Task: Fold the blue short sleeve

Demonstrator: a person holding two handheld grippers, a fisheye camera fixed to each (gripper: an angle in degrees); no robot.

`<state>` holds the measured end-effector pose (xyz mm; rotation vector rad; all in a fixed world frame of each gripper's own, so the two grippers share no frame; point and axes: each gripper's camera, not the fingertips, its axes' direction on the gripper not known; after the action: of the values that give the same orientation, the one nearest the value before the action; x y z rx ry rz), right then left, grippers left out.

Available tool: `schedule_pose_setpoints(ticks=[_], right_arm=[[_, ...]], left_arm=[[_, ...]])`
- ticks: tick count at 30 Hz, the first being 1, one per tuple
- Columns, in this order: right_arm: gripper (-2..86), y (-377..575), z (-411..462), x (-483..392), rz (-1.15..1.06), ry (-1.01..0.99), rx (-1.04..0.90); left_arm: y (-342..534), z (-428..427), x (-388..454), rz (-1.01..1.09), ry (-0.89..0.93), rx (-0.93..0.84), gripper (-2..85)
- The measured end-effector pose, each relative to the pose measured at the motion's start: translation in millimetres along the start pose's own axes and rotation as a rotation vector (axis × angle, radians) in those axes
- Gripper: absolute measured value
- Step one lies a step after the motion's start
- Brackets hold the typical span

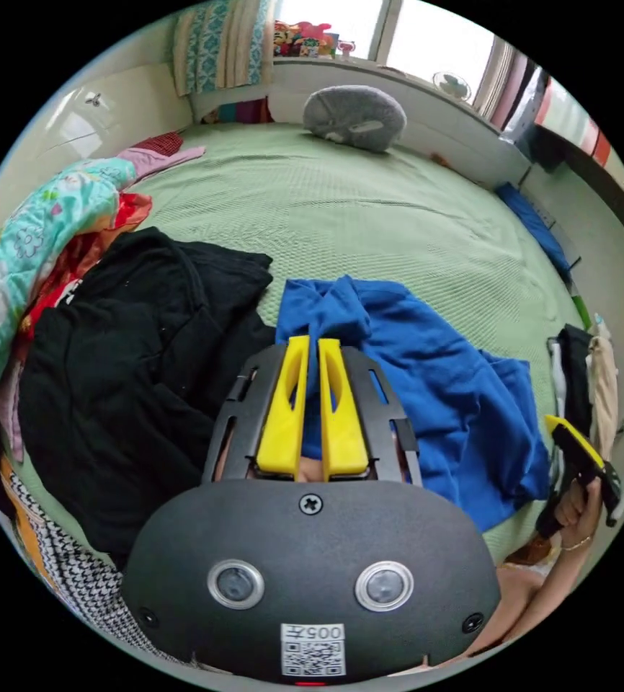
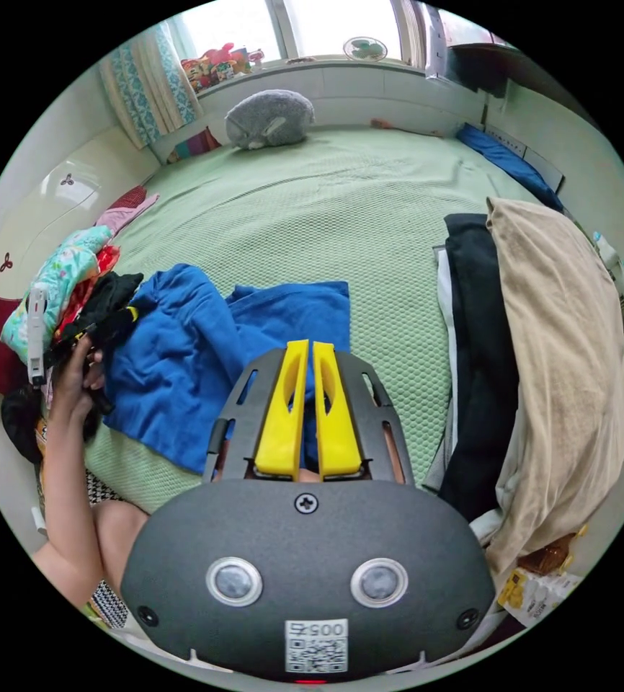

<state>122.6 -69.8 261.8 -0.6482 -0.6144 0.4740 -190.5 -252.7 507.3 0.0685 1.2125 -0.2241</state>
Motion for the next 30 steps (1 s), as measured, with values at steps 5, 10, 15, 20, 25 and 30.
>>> schedule_pose_setpoints(ticks=[5,10,15,20,25,30], right_arm=[[-0.9,5,-12,5,0.022,-0.007,0.015],[-1.0,15,-28,5,0.051,-0.023,0.06],[-1.0,42,-46,-4,0.087,-0.095,0.083],[-0.9,77,-70,-25,0.042,-0.033,0.056],[-0.8,115,-104,-45,-0.055,-0.007,0.077],[0.0,138,-120,-57,-0.089,-0.045,0.065]], left_arm=[[25,-59,-7,0.035,0.264,0.109,1.9],[72,-111,8,0.132,0.236,0.095,1.3],[147,-170,39,0.303,0.14,0.031,1.1],[205,-220,51,0.386,0.185,-0.014,1.0],[256,-262,65,0.494,0.171,-0.014,1.0],[304,-283,72,0.568,0.11,-0.053,1.2]])
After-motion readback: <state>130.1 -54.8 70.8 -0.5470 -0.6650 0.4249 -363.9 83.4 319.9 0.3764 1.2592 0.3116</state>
